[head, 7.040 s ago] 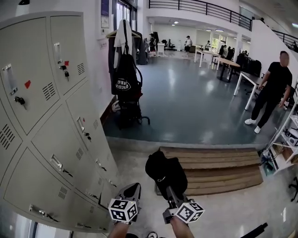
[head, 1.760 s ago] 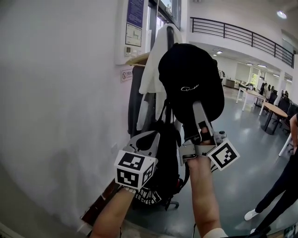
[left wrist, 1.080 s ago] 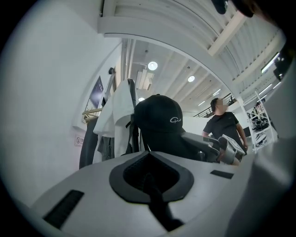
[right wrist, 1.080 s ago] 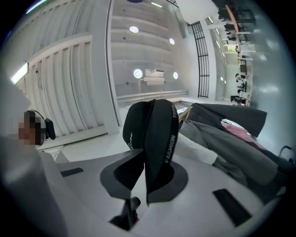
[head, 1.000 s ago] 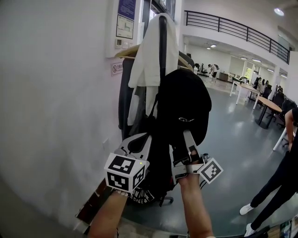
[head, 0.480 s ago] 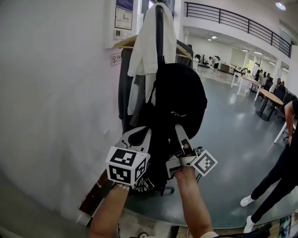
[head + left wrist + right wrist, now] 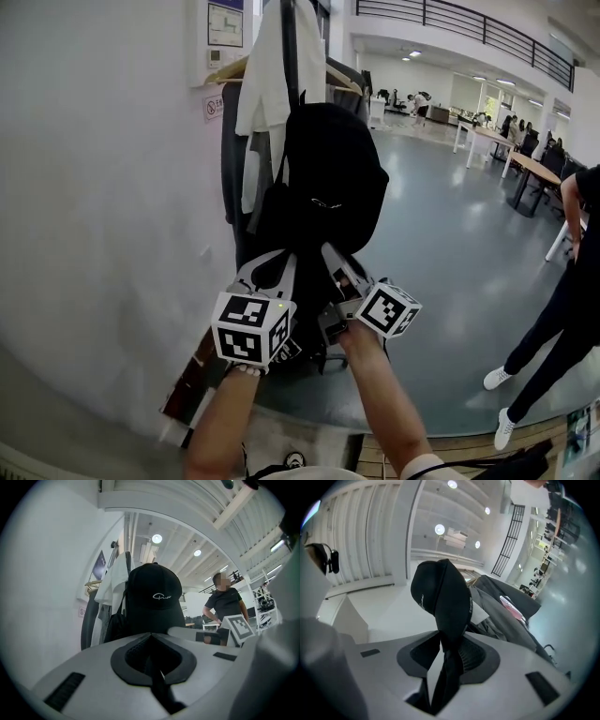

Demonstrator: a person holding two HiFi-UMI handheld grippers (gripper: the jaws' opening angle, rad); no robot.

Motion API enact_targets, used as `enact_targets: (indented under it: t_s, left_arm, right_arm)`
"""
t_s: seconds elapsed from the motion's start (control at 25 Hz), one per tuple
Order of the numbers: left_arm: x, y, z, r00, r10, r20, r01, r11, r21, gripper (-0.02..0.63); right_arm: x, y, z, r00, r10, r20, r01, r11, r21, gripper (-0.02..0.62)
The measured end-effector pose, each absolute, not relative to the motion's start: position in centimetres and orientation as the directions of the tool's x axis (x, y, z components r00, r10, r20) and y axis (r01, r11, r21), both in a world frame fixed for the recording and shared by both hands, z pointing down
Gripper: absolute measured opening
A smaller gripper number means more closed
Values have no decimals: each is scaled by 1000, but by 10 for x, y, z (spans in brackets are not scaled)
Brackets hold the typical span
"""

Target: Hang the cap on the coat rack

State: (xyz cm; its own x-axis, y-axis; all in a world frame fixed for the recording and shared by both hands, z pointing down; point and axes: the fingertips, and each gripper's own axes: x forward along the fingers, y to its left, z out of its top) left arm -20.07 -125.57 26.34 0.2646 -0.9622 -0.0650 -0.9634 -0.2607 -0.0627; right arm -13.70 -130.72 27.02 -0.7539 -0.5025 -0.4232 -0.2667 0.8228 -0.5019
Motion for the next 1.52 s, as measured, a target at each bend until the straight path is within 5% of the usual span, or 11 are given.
enact_targets:
  t_s: [0.36, 0.52, 1.0, 1.52]
  left_arm:
    - [-177, -1206, 307, 254, -967, -25, -967, -255, 17, 5]
    - [-157, -1178, 329, 256, -967, 6, -965, -256, 53, 5]
    - [-107, -1069, 407, 243, -961, 136, -965, -224, 139, 5]
    - [-109, -963, 438, 261, -951, 166, -956, -232, 178, 5]
  right_arm:
    - [-103, -1263, 337, -801, -544, -249, -348, 763, -545, 101]
    - [-77, -1227, 352, -803, -554, -220, -379, 760, -527, 3]
    - [-2, -1082, 408, -827, -556, -76, -490, 781, -387, 3]
    - [-8, -974, 420, -847, -532, -10, -500, 802, -327, 3]
